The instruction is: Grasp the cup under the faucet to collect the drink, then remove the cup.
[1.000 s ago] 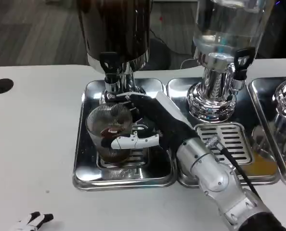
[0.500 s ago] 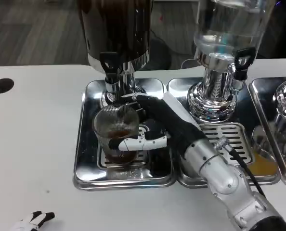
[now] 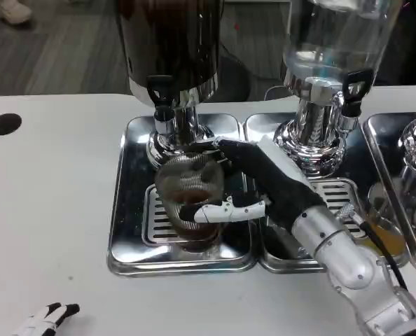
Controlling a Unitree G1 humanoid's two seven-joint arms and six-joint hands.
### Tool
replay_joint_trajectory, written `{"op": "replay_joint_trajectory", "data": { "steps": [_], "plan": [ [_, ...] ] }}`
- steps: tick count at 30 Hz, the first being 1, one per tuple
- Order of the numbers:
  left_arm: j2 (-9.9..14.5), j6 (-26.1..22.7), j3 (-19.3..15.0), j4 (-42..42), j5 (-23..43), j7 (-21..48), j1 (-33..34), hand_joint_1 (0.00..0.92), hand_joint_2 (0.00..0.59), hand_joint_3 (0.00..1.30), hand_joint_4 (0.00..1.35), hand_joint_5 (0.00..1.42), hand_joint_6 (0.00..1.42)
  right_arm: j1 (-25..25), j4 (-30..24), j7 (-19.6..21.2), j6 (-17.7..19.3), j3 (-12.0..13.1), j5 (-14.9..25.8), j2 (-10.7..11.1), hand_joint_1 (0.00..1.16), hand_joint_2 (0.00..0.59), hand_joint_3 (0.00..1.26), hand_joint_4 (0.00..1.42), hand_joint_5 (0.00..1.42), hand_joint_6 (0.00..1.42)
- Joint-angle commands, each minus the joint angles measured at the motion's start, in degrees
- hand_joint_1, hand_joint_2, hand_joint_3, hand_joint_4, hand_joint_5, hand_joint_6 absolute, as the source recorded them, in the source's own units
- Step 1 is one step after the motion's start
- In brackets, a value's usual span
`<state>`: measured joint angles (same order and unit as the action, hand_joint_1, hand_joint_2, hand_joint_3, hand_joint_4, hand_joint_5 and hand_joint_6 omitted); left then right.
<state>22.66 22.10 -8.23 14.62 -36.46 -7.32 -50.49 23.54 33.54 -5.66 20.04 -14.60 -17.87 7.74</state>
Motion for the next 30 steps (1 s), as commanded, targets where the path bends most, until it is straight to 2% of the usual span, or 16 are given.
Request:
{"op": "replay_joint_trajectory", "data": {
  "steps": [1,14,30],
  "plan": [
    [0.5,-0.2,0.6,-0.1,-0.1,1.1,0.4,0.0,0.05,0.16,0.08,0.09,0.35,-1.9,-3.9,-1.2,-0.5,0.9,1.1,1.3,0.8,0.116,0.4,0.46,0.46,0.38],
    [0.5,-0.5,1.2,-0.3,-0.6,1.6,1.3,0.0,0.05,0.16,0.08,0.09,0.36,-7.1,-12.0,-4.0,-1.8,2.8,3.2,4.0,0.8,0.117,0.4,0.46,0.46,0.37],
    [0.7,-2.6,3.7,0.1,-1.7,2.5,3.4,0.0,0.047,0.16,0.08,0.09,0.36,-13.8,-17.8,-7.1,-0.8,6.6,7.2,6.7,0.8,0.117,0.4,0.46,0.46,0.37]
  ]
}}
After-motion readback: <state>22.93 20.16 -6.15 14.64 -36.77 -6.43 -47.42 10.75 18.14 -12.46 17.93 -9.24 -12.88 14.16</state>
